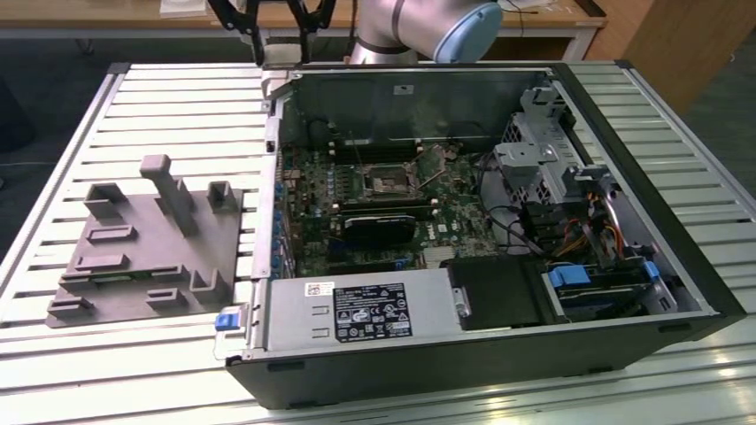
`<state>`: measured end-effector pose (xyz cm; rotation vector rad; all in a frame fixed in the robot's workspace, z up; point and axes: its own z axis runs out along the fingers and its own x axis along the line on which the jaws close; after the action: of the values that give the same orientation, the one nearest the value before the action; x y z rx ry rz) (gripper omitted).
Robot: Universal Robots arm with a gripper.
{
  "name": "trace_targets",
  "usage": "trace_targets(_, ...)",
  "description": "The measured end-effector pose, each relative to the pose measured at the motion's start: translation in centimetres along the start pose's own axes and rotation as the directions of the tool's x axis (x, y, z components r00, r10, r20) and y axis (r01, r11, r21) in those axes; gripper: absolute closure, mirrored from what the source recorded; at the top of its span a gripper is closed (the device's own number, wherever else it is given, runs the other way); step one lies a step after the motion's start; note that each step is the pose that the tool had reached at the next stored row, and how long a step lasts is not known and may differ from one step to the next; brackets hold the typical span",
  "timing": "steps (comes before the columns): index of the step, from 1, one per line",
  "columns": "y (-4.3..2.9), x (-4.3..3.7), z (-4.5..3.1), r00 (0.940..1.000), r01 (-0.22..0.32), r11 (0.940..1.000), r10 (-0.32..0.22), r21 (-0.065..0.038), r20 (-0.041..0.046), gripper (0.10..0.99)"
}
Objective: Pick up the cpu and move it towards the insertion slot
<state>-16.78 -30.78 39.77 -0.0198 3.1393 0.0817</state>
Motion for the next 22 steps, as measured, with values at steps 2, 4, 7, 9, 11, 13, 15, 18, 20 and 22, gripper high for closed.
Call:
trace_targets(2,0.14,-0.24,0.02,1.0,0.0,1.0,0.0,0.0,-0.0001,0.541)
trace_targets(4,0.19,-0.62,0.04,1.0,0.0,1.0,0.0,0.0,0.0,0.541)
trace_targets(7,0.19,-1.67,0.05,1.0,0.0,1.0,0.0,0.0,-0.0002,0.541)
trace_targets(9,0.18,-2.34,0.07,1.0,0.0,1.0,0.0,0.0,-0.0001,0.541)
trace_targets(11,0.17,-2.83,0.1,1.0,0.0,1.0,0.0,0.0,0.0,0.541)
trace_targets(13,0.17,-3.29,0.12,1.0,0.0,1.0,0.0,0.0,-0.0001,0.541)
trace_targets(15,0.16,-3.74,0.15,1.0,-0.001,1.0,0.001,0.0,-0.0001,0.541)
trace_targets(18,0.14,-4.55,0.19,1.0,-0.001,1.0,0.001,0.0,0.0,0.541)
trace_targets(20,0.13,-5.25,0.21,1.0,-0.001,1.0,0.001,0.0,0.0001,0.541)
trace_targets(22,0.12,-5.92,0.22,1.0,-0.001,1.0,0.001,0.0,0.0006,0.541)
